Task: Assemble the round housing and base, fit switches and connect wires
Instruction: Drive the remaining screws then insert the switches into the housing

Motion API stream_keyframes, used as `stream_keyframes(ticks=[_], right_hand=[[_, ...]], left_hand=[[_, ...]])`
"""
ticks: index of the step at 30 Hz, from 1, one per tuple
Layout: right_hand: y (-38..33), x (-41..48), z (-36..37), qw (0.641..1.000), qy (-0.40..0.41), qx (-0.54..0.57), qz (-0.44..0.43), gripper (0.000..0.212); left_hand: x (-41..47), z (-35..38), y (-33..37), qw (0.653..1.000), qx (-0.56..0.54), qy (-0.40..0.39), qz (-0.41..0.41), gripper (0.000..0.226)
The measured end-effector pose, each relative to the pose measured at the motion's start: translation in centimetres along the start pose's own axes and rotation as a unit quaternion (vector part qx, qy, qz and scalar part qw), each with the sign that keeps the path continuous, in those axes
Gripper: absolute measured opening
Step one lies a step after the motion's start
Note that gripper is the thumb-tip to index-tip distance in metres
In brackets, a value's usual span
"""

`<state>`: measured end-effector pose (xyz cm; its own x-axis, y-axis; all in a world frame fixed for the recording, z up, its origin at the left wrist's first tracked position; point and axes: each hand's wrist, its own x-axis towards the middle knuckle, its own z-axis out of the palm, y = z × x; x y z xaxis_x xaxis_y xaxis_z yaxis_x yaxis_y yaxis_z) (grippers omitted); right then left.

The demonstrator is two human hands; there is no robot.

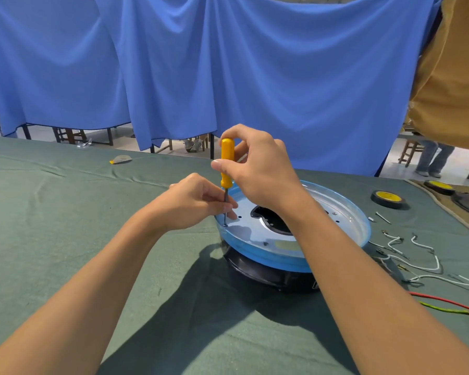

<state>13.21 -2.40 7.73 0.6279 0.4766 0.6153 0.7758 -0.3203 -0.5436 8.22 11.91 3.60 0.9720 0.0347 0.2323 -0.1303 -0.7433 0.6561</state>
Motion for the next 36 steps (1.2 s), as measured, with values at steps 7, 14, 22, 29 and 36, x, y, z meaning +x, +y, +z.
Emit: stream_keyframes(ticks=[7, 14, 22, 29, 36], right_hand=[[-0.1, 0.0, -0.2, 1.000, -0.005, -0.005, 0.001, 0.028], [0.0, 0.0, -0.3, 1.000, -0.010, 0.007, -0.010, 0.022], [0.0, 0.1, -0.9, 0.999, -0.036, 0.004, -0.015, 0.029], [0.3, 0.0, -0.5, 1.000, 0.004, -0.025, -0.015, 0.021], [-0.2, 0.0, -1.0, 0.998, -0.040, 0.038, -0.016, 0.027]], left_hand=[[0.1, 0.7, 0.1, 0.997, -0.016, 0.079, -0.013, 0.021], [0.1, 0.2, 0.3, 1.000, -0.010, 0.023, 0.004, 0.009], [0.1, 0.4, 0.1, 0.997, -0.024, 0.075, -0.013, 0.013], [0.1, 0.5, 0.0, 0.998, -0.025, 0.049, -0.011, 0.005], [0.1, 0.4, -0.1, 0.998, -0.016, 0.058, 0.002, 0.012]])
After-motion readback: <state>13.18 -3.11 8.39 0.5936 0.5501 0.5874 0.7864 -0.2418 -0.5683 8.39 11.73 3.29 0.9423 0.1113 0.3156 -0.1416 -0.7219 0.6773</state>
